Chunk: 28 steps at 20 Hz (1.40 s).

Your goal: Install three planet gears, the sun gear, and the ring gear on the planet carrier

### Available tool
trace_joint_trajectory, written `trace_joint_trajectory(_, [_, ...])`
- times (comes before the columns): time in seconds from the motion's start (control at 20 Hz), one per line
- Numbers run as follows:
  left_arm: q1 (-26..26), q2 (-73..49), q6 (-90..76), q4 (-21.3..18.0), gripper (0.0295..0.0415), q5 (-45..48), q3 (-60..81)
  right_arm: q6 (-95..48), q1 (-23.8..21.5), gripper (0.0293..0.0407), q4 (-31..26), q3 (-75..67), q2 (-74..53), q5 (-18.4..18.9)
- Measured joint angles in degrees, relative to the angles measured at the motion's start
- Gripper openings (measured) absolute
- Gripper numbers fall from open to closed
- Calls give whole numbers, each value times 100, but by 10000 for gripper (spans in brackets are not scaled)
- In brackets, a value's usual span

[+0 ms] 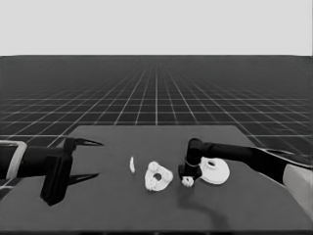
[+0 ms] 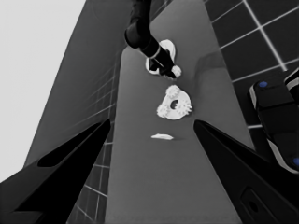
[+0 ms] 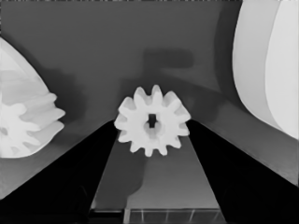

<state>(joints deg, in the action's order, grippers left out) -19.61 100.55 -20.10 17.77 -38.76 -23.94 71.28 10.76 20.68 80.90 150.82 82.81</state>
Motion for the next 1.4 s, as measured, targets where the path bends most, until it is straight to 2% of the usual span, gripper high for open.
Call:
trace_joint_trajectory(0.3, [0,0,0,0,385,0,0,0,0,309,1,0,1,0])
trace_joint_trajectory(0.35, [0,0,0,0,385,0,0,212,-398,310,-399,-420,-142,243])
trace_joint_trajectory(0.45, [0,0,0,0,385,0,0,349,-933,310,-853,-672,-219,409])
trace_joint_trajectory(0.6, [0,0,0,0,385,0,0,375,-1149,310,-1060,-719,-232,461])
trace_joint_trajectory(0.8, [0,0,0,0,385,0,0,376,-1192,310,-1108,-722,-233,472])
trace_joint_trajectory(0.9, [0,0,0,0,385,0,0,941,-1230,310,-1125,366,1348,573])
trace_joint_trajectory(1.0, [0,0,0,0,385,0,0,865,-1240,310,-1141,1059,2047,559])
trace_joint_trajectory(1.3, [0,0,0,0,385,0,0,756,-1241,310,-1149,1509,2381,544])
trace_joint_trajectory(1.4, [0,0,0,0,385,0,0,608,-779,310,-702,1746,2447,421])
